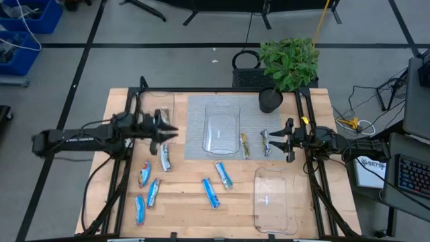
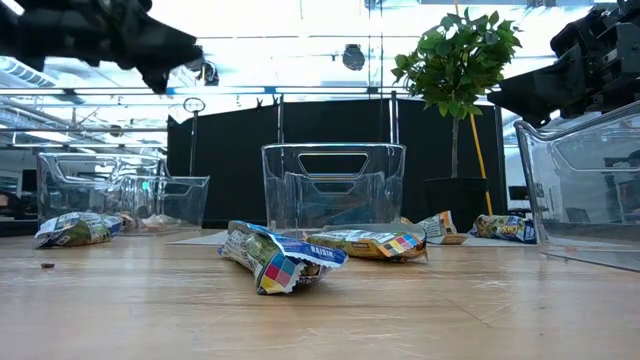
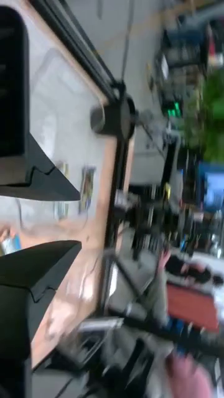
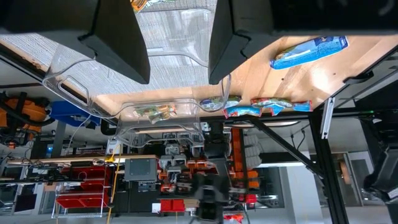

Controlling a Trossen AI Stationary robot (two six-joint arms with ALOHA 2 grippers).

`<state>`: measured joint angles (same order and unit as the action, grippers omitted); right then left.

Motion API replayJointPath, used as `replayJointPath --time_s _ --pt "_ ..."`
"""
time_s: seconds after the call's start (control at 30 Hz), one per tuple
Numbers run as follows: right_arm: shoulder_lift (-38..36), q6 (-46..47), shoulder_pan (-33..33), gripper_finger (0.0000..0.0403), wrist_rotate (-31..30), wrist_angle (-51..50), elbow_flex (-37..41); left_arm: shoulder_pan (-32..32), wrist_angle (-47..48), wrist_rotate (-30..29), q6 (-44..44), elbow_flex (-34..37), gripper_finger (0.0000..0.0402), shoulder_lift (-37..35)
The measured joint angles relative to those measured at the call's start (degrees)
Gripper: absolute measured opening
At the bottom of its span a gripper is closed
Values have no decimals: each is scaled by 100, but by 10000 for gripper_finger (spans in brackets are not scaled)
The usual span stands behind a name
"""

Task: Pick and place Granola Bars by type
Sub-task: Put the yellow granola bar into the top left transparent bin

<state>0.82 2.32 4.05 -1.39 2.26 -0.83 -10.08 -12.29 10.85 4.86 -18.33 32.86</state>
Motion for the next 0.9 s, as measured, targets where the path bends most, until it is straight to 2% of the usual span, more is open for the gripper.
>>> replayJointPath --time_s 0.2,0.37,0.5,0.63,0.8,0.9 --pt "0 -1 1 155 0 0 1 1386 282 -1535 -1018 0 91 -234" --pt "0 -2 0 155 0 0 0 1776 1115 -2550 -953 0 73 -1054" --pt "0 -2 1 155 0 0 -2 1780 1341 -2701 -669 -3 67 -1521" --pt "0 -1 1 155 0 0 -2 1777 1392 -2721 -784 50 67 -1651" --pt "0 0 0 155 0 0 0 1653 882 -3036 -763 612 67 -1815" --pt "0 1 1 155 0 0 -2 1570 668 -2986 -718 860 67 -2030"
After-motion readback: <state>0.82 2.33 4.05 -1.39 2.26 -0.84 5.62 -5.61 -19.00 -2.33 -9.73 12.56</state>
